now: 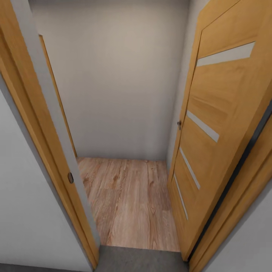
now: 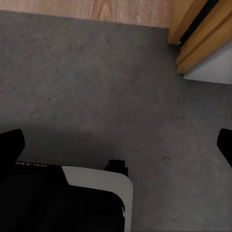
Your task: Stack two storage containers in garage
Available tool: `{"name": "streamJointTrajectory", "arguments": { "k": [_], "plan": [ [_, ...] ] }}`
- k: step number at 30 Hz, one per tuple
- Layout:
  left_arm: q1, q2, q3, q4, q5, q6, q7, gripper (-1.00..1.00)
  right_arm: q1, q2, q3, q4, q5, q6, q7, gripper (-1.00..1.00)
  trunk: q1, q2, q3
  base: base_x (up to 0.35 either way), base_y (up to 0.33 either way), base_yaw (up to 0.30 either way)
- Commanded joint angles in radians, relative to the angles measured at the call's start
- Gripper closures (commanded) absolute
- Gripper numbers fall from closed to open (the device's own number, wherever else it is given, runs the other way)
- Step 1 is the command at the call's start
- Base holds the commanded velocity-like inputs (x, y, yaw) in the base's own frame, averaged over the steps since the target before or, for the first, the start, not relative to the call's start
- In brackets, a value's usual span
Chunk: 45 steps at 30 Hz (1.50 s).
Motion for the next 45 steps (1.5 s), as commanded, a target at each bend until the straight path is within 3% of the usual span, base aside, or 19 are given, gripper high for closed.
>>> {"name": "streamJointTrajectory", "arguments": {
  "k": [1, 14, 21, 45],
  "plan": [
    [-0.002, -0.005, 0.006, 0.005, 0.001, -0.008, 0.000, -1.00, -0.002, -0.001, -0.007, 0.004, 0.008, -0.007, 0.002, -1.00, 0.001, -0.002, -0.002, 0.043, 0.000, 0.000],
    [-0.002, -0.021, 0.007, 0.004, 0.001, -0.008, 0.002, -1.00, -0.002, -0.001, -0.006, 0.005, 0.009, -0.007, 0.002, -1.00, 0.001, -0.002, -0.002, 0.006, 0.000, 0.000],
    [-0.002, -0.045, 0.007, 0.005, -0.001, -0.010, 0.003, -1.00, -0.002, -0.001, -0.006, 0.005, 0.010, -0.007, 0.002, -1.00, 0.001, -0.002, -0.002, 0.000, 0.000, 0.000],
    [-0.002, -0.045, 0.008, 0.005, -0.001, -0.011, 0.001, -1.00, -0.002, 0.007, -0.008, 0.005, 0.008, -0.007, 0.002, -1.00, 0.001, -0.002, 0.013, 0.000, 0.000, -0.087]
  ]
}}
